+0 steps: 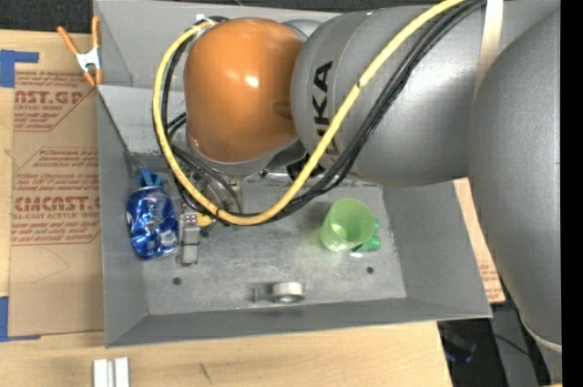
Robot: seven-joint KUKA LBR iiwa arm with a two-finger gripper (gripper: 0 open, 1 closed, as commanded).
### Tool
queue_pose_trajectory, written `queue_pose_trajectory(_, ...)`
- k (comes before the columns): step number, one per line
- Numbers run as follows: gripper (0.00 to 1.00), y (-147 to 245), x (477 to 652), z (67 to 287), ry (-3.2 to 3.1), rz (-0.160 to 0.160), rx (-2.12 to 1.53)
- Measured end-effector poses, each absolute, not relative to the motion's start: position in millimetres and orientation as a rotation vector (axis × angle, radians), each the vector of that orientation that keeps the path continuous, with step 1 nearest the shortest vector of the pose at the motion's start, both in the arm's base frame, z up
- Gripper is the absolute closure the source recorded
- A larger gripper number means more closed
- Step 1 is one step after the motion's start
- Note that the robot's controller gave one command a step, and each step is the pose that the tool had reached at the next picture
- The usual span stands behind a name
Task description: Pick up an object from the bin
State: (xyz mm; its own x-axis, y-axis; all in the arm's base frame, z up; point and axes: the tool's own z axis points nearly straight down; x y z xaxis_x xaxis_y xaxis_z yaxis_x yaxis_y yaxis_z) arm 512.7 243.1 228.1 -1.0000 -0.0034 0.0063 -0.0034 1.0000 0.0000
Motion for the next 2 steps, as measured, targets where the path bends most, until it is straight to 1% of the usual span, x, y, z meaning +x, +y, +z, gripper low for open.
queue_pose_trajectory(1,0.0,228.7,562.3,90.2,-3.085,0.004,-0.574)
queue_pose_trajectory(2,1.0,230.1,563.6,94.0,-3.088,-0.002,-0.573)
